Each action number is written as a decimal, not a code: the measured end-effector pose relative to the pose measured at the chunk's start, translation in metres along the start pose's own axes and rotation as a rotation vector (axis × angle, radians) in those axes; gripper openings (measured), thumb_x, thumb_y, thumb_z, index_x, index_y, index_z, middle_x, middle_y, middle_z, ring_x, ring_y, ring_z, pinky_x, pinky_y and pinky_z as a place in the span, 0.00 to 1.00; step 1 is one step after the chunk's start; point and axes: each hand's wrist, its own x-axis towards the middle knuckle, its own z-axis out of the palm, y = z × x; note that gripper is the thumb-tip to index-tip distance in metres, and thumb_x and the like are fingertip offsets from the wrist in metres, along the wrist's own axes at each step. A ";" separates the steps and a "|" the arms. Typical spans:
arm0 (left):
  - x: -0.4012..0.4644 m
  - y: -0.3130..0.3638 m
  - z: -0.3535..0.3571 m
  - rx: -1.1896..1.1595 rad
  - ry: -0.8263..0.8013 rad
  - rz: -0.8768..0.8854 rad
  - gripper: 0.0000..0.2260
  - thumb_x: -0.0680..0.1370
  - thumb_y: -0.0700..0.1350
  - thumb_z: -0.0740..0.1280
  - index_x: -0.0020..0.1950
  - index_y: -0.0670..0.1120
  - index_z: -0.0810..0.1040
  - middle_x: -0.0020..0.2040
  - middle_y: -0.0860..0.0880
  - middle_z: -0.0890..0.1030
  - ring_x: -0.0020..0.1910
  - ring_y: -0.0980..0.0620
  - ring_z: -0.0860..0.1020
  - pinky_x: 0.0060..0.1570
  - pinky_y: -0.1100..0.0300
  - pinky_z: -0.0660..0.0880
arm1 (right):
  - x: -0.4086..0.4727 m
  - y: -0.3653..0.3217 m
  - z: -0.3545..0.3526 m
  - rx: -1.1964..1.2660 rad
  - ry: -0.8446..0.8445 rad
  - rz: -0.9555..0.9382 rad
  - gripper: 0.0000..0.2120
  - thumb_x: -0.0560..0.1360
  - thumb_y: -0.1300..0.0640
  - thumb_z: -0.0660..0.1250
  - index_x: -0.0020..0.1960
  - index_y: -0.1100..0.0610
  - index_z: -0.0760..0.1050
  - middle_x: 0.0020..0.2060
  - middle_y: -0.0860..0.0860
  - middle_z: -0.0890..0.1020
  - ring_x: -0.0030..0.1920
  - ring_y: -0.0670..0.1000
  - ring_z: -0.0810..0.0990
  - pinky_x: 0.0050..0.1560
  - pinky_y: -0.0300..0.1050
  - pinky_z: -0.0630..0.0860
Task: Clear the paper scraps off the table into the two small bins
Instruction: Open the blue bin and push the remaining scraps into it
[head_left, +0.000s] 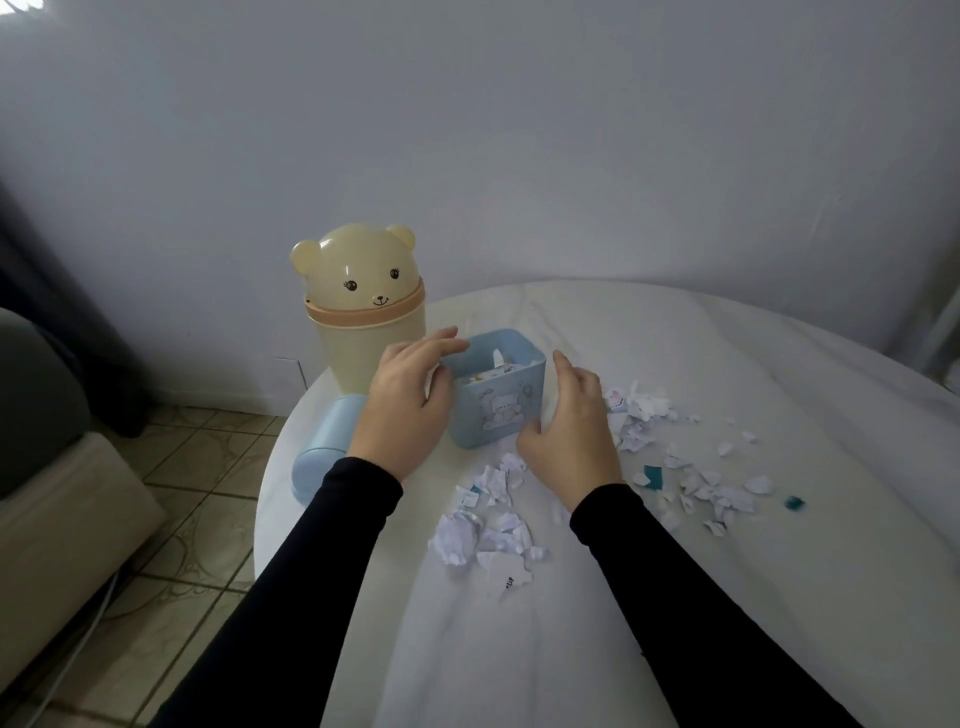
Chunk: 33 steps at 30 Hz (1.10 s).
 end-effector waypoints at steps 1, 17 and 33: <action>-0.006 0.000 -0.002 0.006 0.021 -0.004 0.15 0.75 0.32 0.60 0.57 0.44 0.80 0.58 0.55 0.77 0.56 0.55 0.70 0.55 0.79 0.60 | -0.003 0.000 0.001 -0.001 0.008 -0.003 0.33 0.73 0.61 0.65 0.75 0.55 0.56 0.67 0.54 0.64 0.67 0.54 0.66 0.62 0.49 0.71; -0.062 0.006 0.020 0.592 -0.418 -0.242 0.14 0.77 0.42 0.51 0.44 0.41 0.76 0.50 0.44 0.80 0.49 0.42 0.74 0.57 0.55 0.64 | -0.027 0.002 0.017 -0.269 -0.420 -0.216 0.17 0.77 0.50 0.61 0.65 0.52 0.76 0.67 0.49 0.74 0.66 0.52 0.72 0.66 0.48 0.68; -0.089 0.028 0.047 0.364 -0.392 -0.177 0.31 0.70 0.55 0.40 0.60 0.44 0.74 0.62 0.47 0.74 0.62 0.45 0.72 0.57 0.52 0.67 | -0.057 0.015 0.004 -0.553 -0.341 -0.167 0.21 0.81 0.52 0.50 0.74 0.48 0.59 0.76 0.50 0.56 0.76 0.56 0.51 0.68 0.59 0.59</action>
